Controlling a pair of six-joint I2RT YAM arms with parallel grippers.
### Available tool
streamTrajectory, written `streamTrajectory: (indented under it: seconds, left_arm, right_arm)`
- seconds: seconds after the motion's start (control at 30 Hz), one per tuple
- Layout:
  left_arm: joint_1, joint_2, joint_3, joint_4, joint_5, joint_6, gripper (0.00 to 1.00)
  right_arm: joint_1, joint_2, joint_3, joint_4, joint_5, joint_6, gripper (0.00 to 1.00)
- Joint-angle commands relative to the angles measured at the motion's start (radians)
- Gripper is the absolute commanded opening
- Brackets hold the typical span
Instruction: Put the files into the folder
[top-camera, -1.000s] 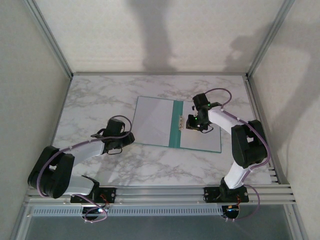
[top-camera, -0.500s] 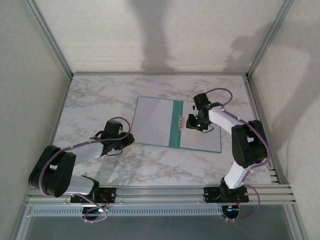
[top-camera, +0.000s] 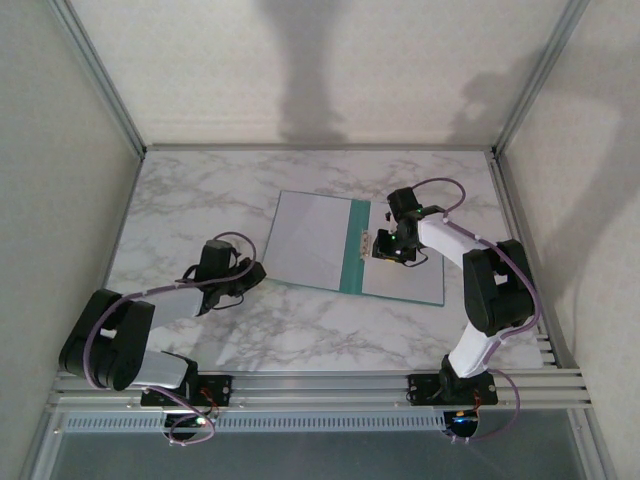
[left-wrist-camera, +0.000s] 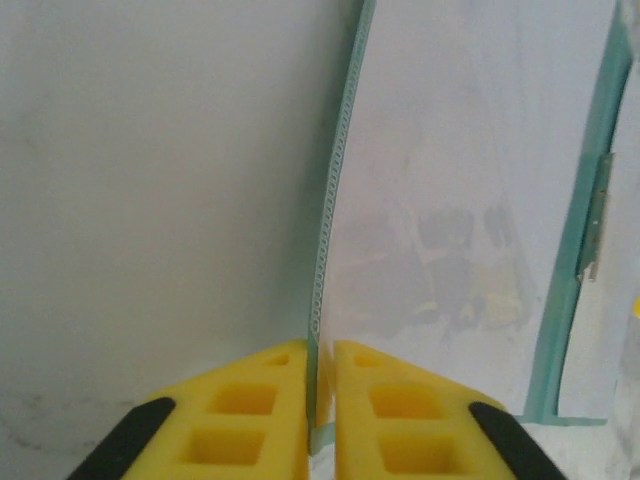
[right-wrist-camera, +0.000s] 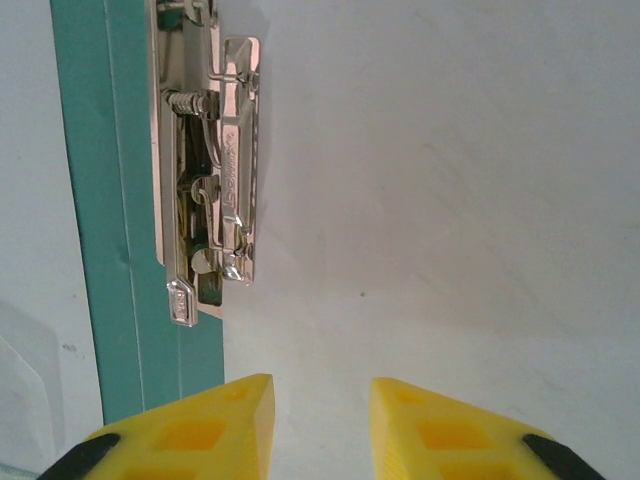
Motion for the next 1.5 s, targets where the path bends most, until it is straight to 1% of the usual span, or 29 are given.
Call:
streamTrajectory:
  seconds: [0.0, 0.1, 0.2, 0.33, 0.43, 0.53, 0.63, 0.77, 0.87, 1.0, 1.1, 1.3, 1.4, 1.47]
  left_arm:
    - [0.027, 0.015, -0.015, 0.088, 0.025, 0.02, 0.07]
    - [0.028, -0.03, 0.01, 0.032, -0.023, 0.058, 0.04]
    - [0.023, -0.122, 0.053, -0.072, -0.103, 0.097, 0.01]
    - [-0.029, -0.252, 0.181, -0.297, -0.319, 0.163, 0.0]
    - [-0.051, -0.316, 0.276, -0.427, -0.44, 0.182, 0.0]
    - [-0.093, -0.348, 0.378, -0.546, -0.592, 0.204, 0.0]
    - [-0.148, -0.337, 0.482, -0.649, -0.719, 0.232, 0.0]
    - [-0.246, -0.262, 0.62, -0.785, -0.888, 0.247, 0.0]
    - [-0.339, -0.185, 0.707, -0.858, -1.011, 0.237, 0.0]
    - [-0.459, -0.052, 0.813, -0.951, -1.165, 0.196, 0.0]
    - [-0.539, 0.062, 0.906, -1.035, -1.25, 0.149, 0.0]
    - [-0.659, 0.287, 1.093, -1.176, -1.31, 0.052, 0.0]
    - [-0.708, 0.41, 1.2, -1.265, -1.342, 0.007, 0.0]
    - [-0.729, 0.482, 1.26, -1.304, -1.343, -0.009, 0.01]
  right_arm:
    - [-0.009, -0.033, 0.011, -0.012, -0.034, 0.008, 0.31]
    - [-0.01, -0.072, 0.034, -0.031, -0.043, 0.009, 0.32]
    - [-0.01, -0.121, 0.06, -0.054, -0.052, 0.008, 0.32]
    - [-0.015, -0.198, 0.08, -0.067, -0.07, 0.01, 0.33]
    - [-0.026, -0.251, 0.092, -0.074, -0.087, 0.014, 0.34]
    - [-0.037, -0.297, 0.107, -0.086, -0.1, 0.017, 0.35]
    - [-0.045, -0.325, 0.12, -0.103, -0.111, 0.013, 0.35]
    - [-0.052, -0.352, 0.114, -0.111, -0.118, 0.011, 0.36]
    - [-0.06, -0.361, 0.105, -0.112, -0.122, 0.011, 0.37]
    - [-0.074, -0.37, 0.089, -0.108, -0.127, 0.014, 0.37]
    - [-0.089, -0.382, 0.077, -0.105, -0.125, 0.018, 0.37]
    - [-0.131, -0.392, 0.058, -0.107, -0.123, 0.023, 0.37]
    - [-0.149, -0.391, 0.051, -0.107, -0.125, 0.023, 0.38]
    - [-0.16, -0.392, 0.047, -0.107, -0.126, 0.022, 0.38]
